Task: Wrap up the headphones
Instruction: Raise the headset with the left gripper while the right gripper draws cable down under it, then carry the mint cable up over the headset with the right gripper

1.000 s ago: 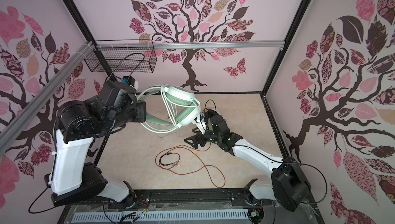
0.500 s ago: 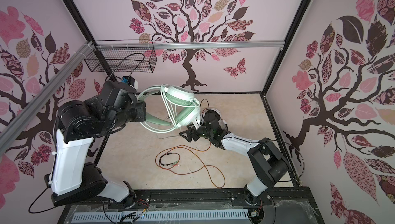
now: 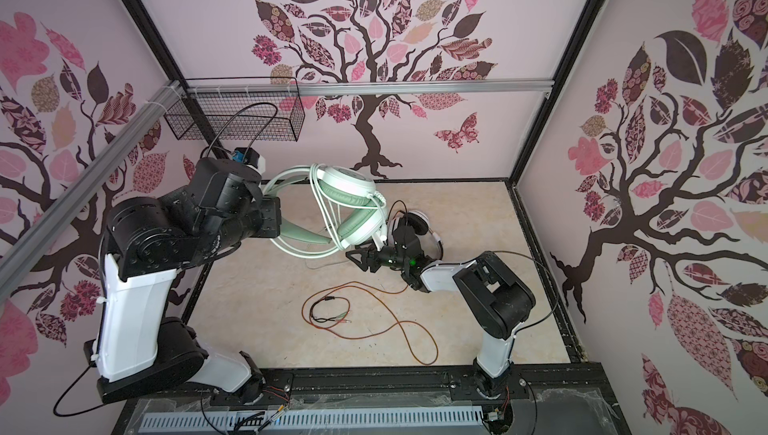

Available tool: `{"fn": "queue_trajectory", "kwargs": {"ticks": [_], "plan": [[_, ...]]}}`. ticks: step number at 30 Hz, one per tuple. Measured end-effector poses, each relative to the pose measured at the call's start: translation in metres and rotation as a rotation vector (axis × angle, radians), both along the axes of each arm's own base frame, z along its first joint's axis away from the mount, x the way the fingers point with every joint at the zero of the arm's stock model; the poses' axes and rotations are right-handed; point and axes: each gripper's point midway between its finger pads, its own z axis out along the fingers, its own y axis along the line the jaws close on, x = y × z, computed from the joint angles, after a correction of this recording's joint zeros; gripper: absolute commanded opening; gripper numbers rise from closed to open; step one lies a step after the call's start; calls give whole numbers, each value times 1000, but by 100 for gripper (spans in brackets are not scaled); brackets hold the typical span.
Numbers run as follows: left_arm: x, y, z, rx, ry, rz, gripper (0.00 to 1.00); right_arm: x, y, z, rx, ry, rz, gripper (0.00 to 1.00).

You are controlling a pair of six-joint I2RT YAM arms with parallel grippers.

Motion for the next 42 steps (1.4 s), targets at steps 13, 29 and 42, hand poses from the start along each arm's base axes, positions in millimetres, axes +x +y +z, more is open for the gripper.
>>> {"fn": "queue_trajectory", "kwargs": {"ticks": [13,29,42], "plan": [[2,3,1,3,-2,9,0,-5,23,-6,45,-84,54,4],[22,22,-3,20,18,73,0,-62,7,-20,-128,-72,74,0],[66,8,-3,75,-24,101,0,-102,-32,-8,-282,-78,83,0]]}}
